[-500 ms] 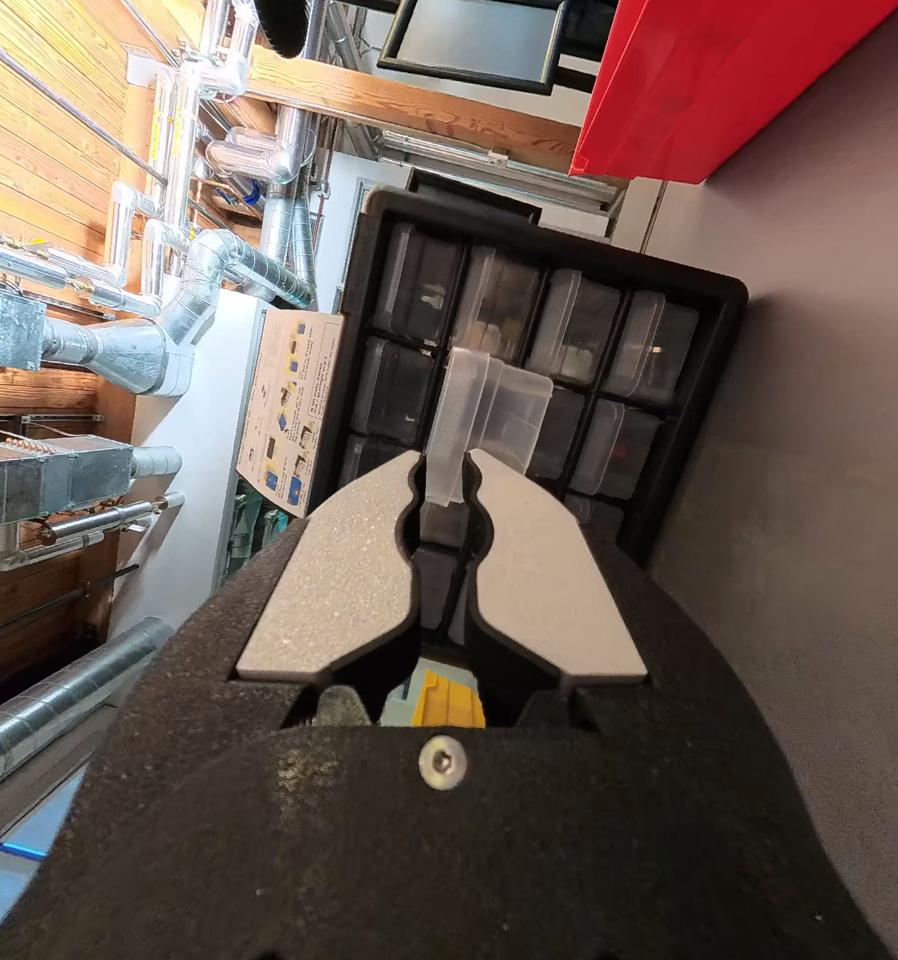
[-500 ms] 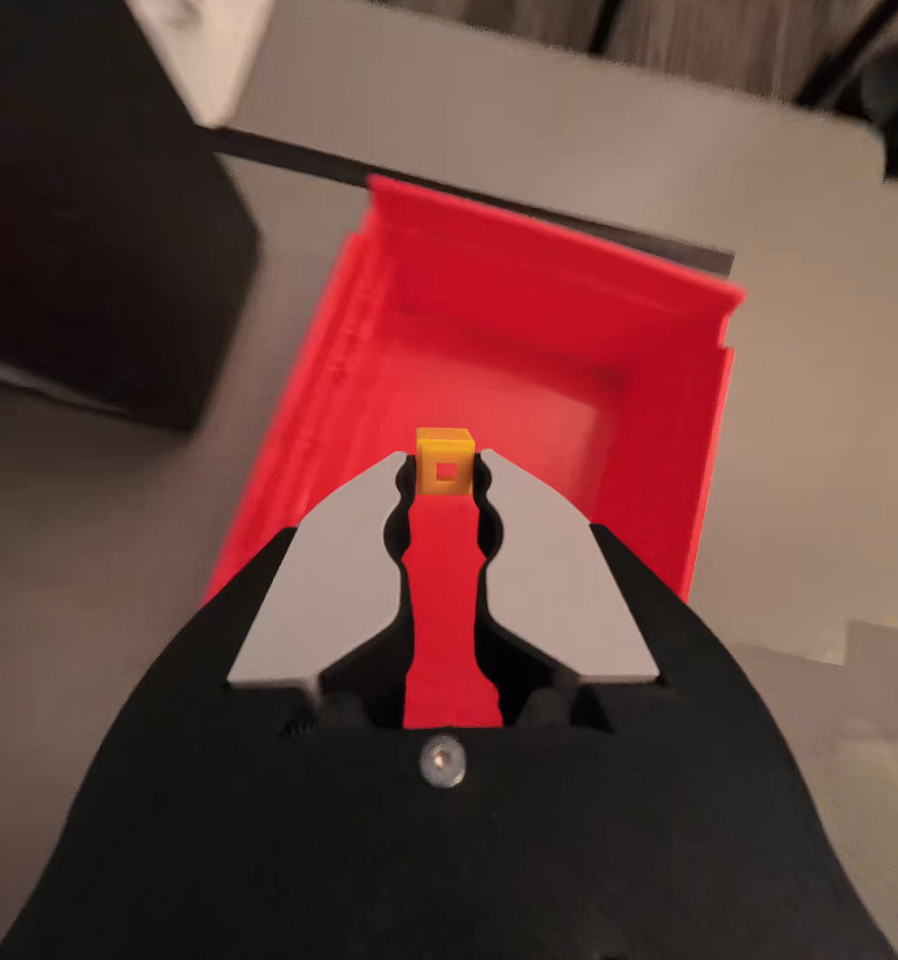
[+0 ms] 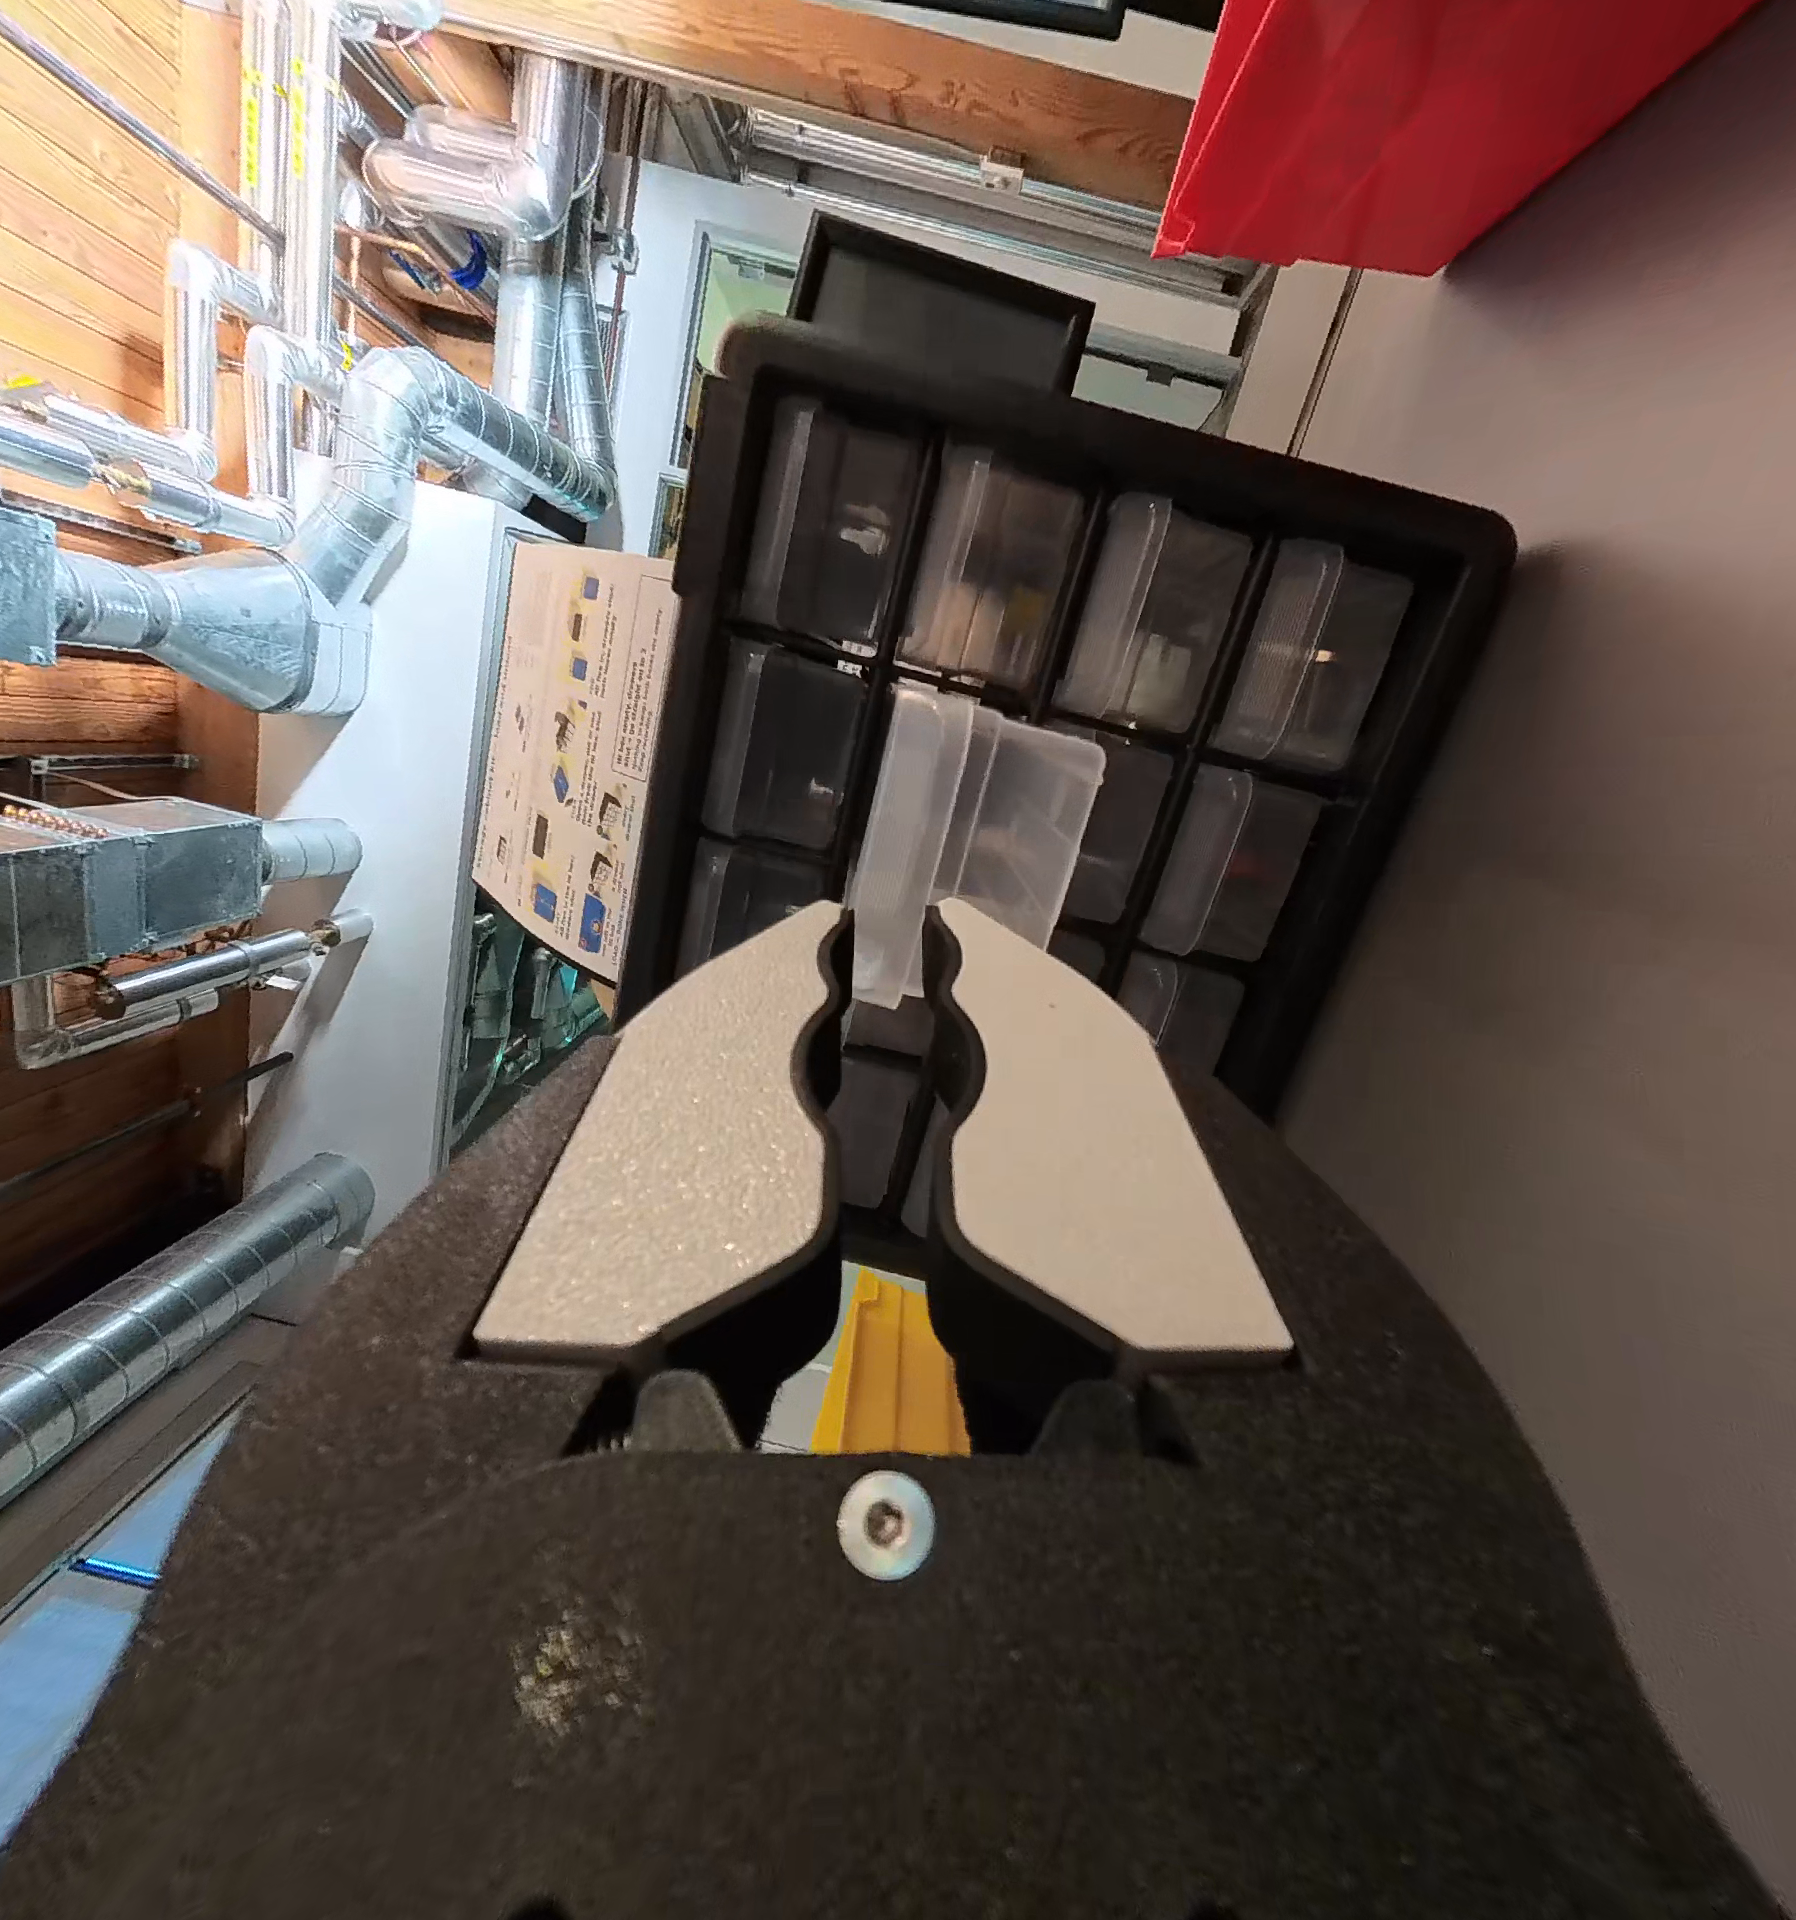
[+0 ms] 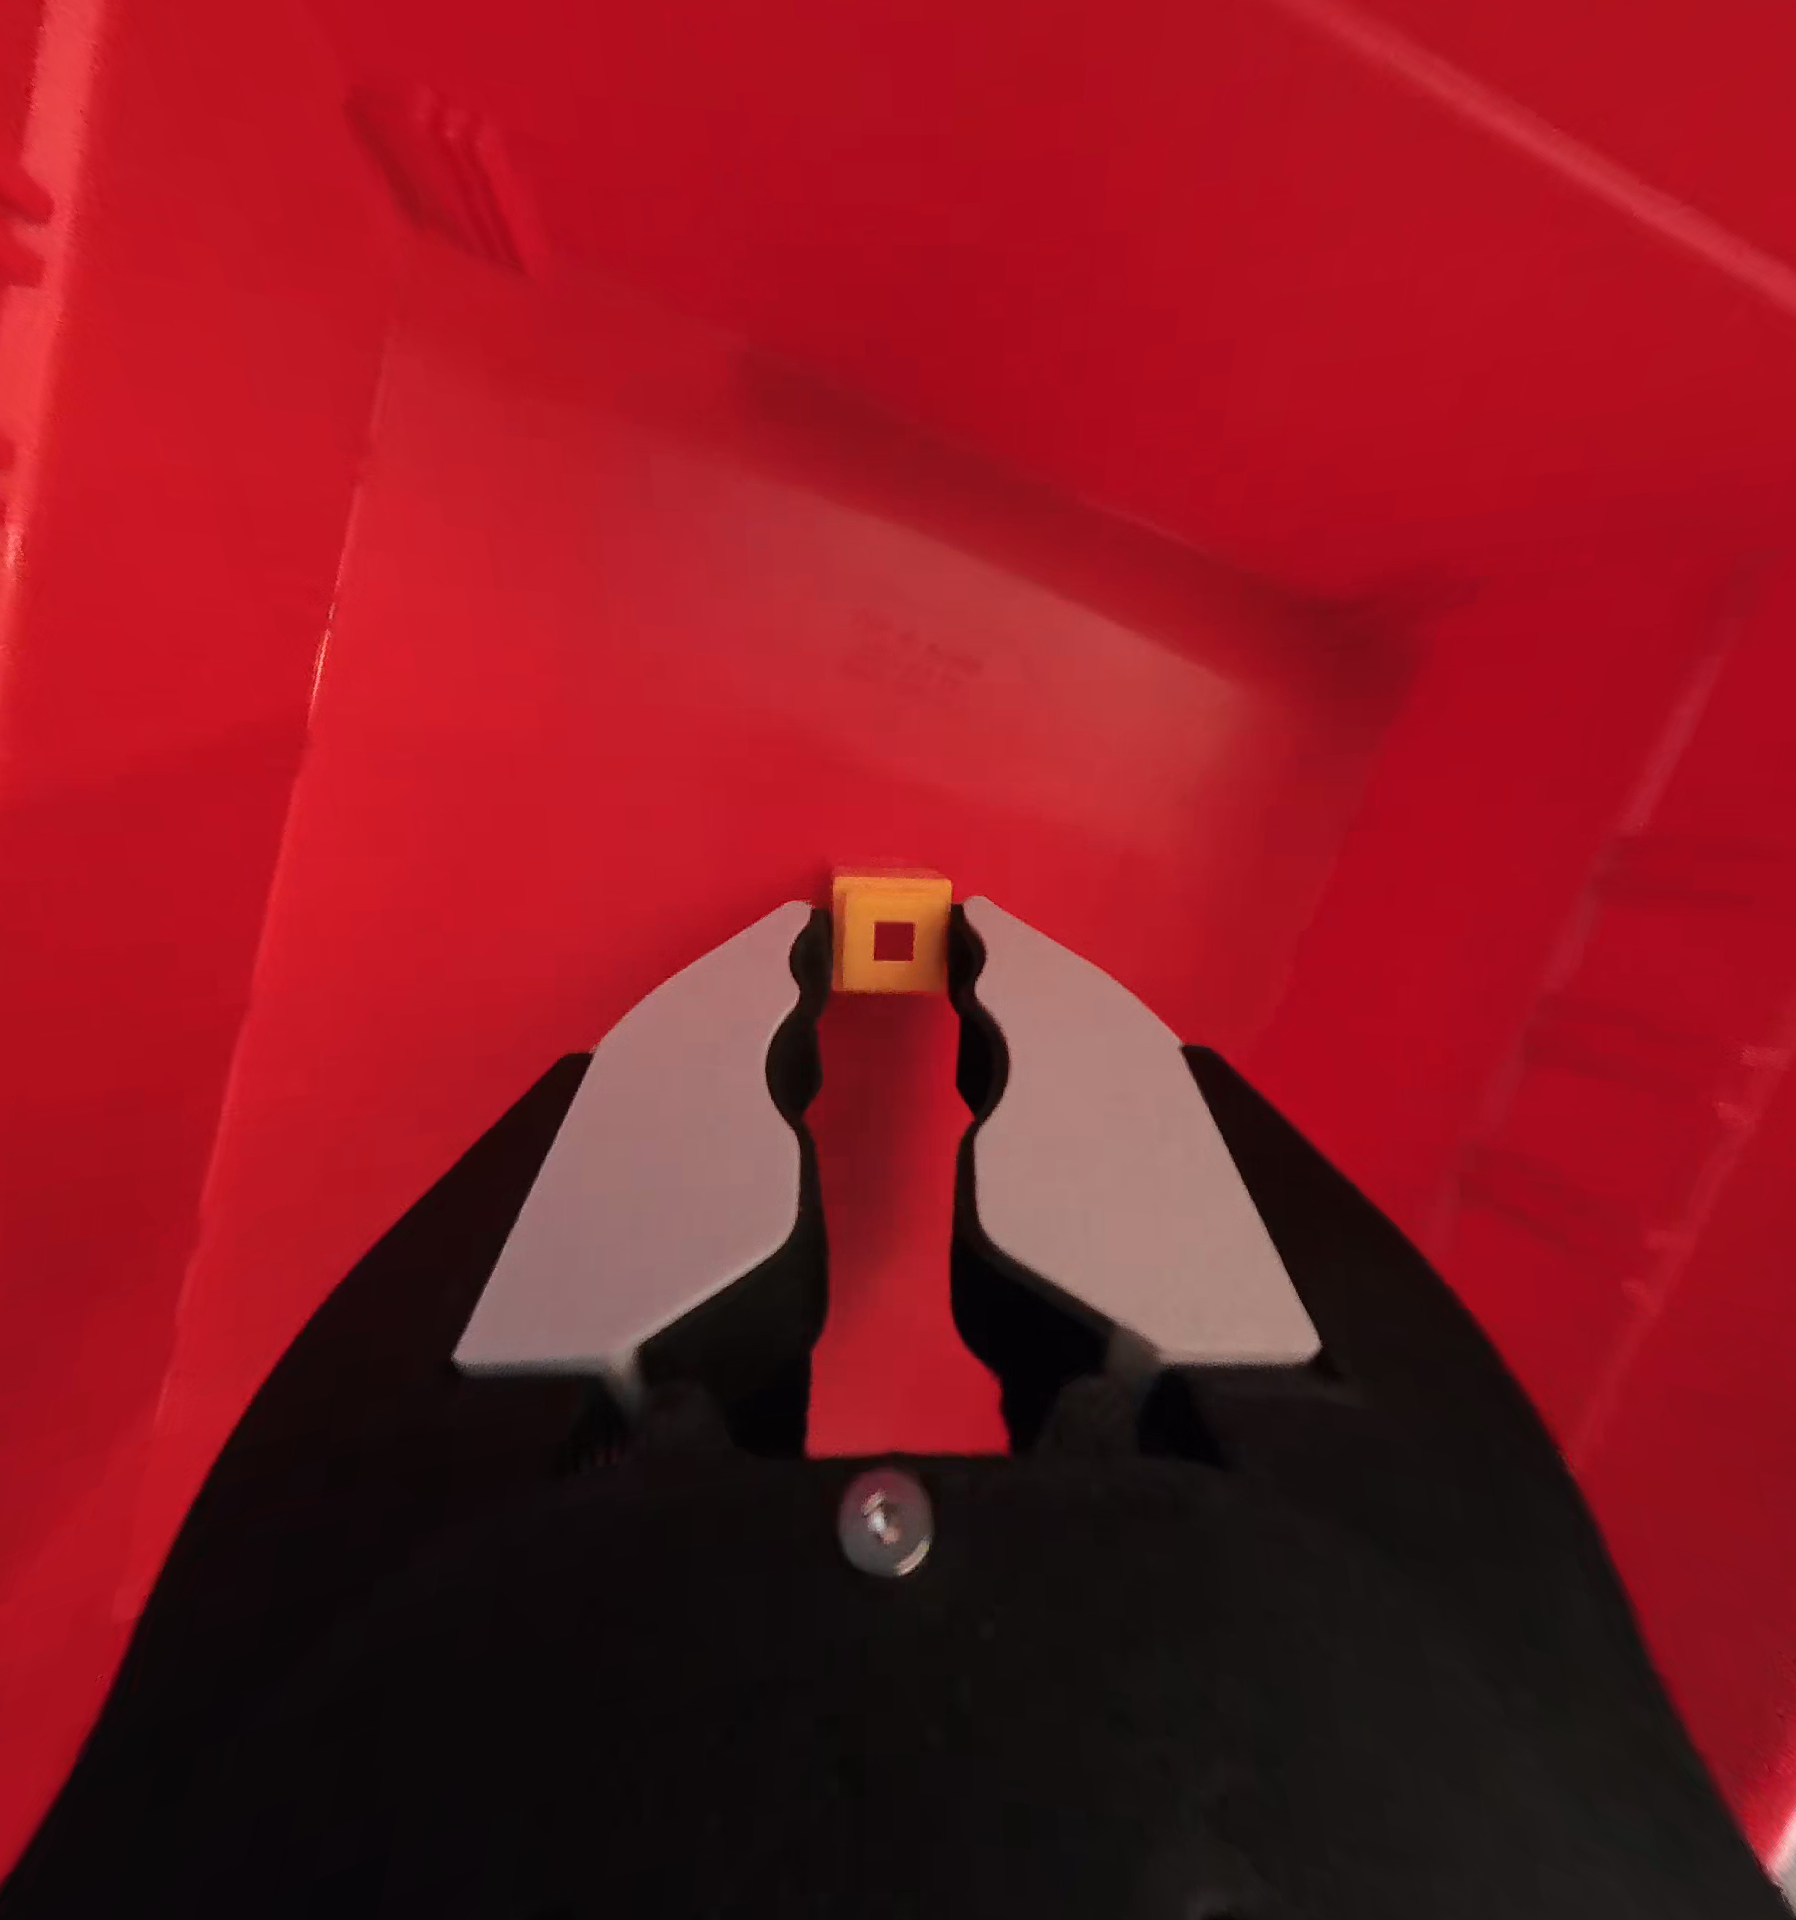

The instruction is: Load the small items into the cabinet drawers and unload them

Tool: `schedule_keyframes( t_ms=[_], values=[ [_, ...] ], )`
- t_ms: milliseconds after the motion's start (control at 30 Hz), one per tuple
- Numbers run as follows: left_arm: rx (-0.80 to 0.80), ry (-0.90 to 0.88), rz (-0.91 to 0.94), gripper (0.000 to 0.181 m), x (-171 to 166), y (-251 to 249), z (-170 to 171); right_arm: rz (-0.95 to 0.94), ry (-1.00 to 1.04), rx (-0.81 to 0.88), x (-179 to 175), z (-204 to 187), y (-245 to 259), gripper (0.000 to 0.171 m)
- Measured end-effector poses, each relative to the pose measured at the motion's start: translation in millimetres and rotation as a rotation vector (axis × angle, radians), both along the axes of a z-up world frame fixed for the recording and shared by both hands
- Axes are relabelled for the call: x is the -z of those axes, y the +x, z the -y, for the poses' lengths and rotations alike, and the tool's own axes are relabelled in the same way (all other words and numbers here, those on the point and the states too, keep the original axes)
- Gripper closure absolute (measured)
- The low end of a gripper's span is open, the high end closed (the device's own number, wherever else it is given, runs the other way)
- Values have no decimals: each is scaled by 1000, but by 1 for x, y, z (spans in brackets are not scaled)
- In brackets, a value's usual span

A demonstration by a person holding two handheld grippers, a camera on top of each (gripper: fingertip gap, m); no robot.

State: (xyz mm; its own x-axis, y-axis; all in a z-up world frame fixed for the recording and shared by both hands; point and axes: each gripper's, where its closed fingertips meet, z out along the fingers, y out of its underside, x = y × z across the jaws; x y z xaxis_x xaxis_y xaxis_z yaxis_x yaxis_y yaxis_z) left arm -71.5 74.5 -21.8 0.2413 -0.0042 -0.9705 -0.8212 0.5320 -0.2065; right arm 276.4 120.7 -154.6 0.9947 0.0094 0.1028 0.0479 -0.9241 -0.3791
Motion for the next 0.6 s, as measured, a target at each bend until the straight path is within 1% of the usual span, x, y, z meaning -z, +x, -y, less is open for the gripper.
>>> schedule_keyframes(
  t_ms=[33,100,267,367,467,600],
  values=[
    [-3,1,-1,169,0,0,-1,-15,-6,-8,2,1,-1,147],
    [-6,7,-3,169,0,0,-2,-20,-8,-9,-1,5,0,128],
    [-24,1,-5,170,-4,1,-14,-55,176,-39,-44,-4,-10,127],
    [-20,4,-11,170,-6,5,-23,-27,227,-66,-65,-6,-16,127],
    [-52,25,-47,171,-8,12,-38,19,245,-87,-74,-6,-18,127],
    [-88,35,-64,172,-10,23,-65,16,243,-97,-72,-6,-19,127]
  ],
)
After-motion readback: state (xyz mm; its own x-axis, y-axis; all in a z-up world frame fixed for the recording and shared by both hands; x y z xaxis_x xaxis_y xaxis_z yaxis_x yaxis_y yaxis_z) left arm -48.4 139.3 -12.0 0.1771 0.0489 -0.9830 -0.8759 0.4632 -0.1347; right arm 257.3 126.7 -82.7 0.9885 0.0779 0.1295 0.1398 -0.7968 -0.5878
